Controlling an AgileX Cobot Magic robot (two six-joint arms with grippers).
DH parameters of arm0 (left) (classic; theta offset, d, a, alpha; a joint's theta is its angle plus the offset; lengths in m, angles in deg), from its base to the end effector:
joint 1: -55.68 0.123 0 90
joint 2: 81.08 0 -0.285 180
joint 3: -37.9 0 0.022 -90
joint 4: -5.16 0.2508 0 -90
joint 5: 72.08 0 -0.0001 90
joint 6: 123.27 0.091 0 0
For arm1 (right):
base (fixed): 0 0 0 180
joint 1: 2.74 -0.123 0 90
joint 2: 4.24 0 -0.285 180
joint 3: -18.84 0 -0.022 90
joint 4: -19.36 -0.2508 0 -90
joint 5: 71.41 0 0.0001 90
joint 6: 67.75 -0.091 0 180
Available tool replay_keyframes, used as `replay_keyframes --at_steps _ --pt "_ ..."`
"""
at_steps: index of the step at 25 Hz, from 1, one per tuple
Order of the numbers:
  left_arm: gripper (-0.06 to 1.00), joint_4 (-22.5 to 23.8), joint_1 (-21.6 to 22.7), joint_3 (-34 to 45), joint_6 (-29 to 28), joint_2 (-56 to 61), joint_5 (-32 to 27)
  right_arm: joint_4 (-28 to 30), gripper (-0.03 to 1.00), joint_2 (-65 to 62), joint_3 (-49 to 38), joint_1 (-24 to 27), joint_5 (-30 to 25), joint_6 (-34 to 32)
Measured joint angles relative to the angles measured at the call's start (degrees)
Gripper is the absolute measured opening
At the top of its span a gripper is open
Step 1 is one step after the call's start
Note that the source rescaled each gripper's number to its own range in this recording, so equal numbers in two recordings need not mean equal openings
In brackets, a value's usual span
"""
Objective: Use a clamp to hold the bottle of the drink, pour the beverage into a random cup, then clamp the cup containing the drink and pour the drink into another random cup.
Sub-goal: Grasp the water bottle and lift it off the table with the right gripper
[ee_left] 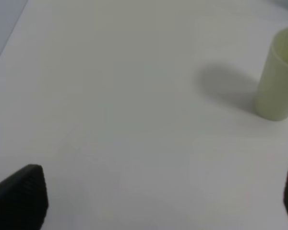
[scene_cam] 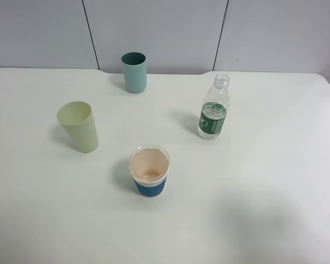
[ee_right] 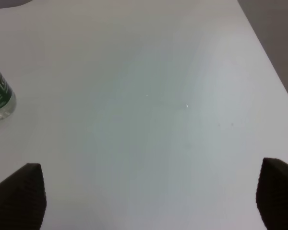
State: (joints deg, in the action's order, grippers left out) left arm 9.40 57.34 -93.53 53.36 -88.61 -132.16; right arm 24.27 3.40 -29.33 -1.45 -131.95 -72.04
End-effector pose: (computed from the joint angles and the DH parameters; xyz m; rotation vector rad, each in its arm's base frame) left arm -0.0053 0.0057 0.2784 -0.0920 2.0241 0.0695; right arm -0.0062 -0.0066 0.2798 0.1030 2.0258 -0.0693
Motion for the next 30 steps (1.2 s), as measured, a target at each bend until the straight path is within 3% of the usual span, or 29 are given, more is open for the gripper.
replay_keyframes --at_steps 16,30 --pt "1.00 0.00 0.00 0.00 0.00 0.00 0.00 -0.12 0.73 4.68 0.44 0.00 1.11 -0.12" --pt "1.00 0.00 0.00 0.00 0.00 0.00 0.00 -1.78 0.73 31.35 0.98 0.00 19.39 0.06"
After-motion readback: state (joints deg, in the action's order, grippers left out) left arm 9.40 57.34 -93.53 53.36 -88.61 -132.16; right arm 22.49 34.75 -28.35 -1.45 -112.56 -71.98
